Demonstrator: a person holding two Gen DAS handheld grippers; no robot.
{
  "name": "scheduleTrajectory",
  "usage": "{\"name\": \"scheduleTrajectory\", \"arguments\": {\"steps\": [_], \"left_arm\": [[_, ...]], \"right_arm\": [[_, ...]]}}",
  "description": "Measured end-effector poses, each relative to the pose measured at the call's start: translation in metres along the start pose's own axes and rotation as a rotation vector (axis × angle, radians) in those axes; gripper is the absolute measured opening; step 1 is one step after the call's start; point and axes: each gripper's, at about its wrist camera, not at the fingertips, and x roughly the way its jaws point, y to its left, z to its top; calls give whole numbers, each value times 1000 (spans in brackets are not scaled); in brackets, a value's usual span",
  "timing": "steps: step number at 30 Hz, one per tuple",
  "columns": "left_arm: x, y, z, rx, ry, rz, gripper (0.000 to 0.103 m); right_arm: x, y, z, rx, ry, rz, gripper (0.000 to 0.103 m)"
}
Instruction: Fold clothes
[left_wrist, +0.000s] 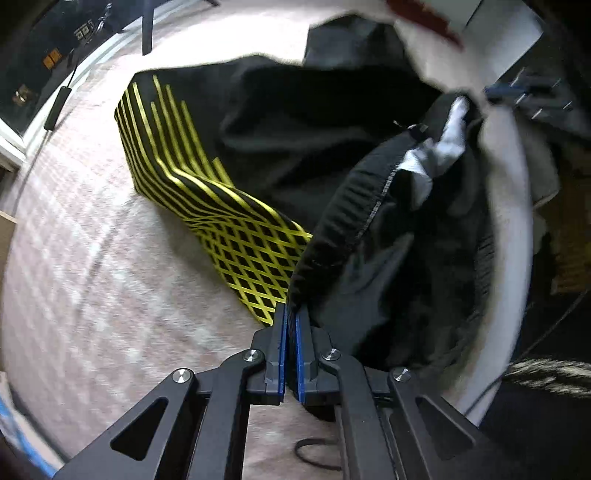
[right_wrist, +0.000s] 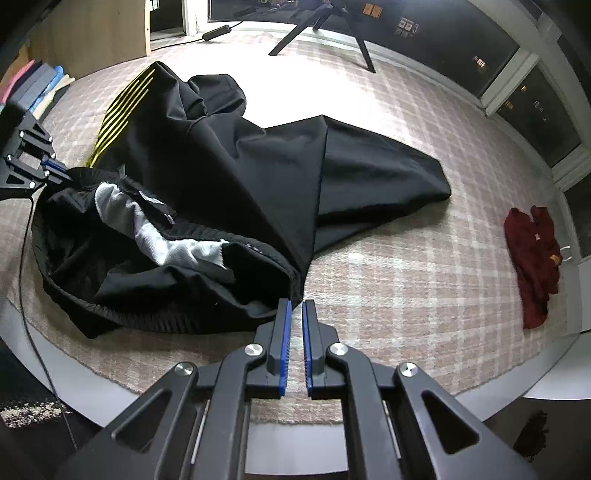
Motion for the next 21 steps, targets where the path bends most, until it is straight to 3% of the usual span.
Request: {"name": "scheduleTrajectory", "arguments": {"steps": [3, 6, 10, 14, 16, 21], "left_arm": [[-27, 11, -7, -53, -85, -35, 3], [-70, 45, -34, -121, -194, -3, 3], [-82, 40, -40, -202, -234, 81, 3], [-61, 46, -50, -262, -162, 90, 3], [-57, 41, -56, -275, -158, 84, 3], [-40, 27, -62, -270, -172, 78, 3]], "right_arm": [[2, 0, 1, 11, 0, 24, 6], [0, -1, 4, 32, -9, 73, 6], [0, 4, 5, 45, 10, 175, 7], [4, 13, 2, 44, 18, 229, 16], [9, 15, 5, 61, 20, 255, 32], [26, 8, 26, 159, 19, 384, 32]]}}
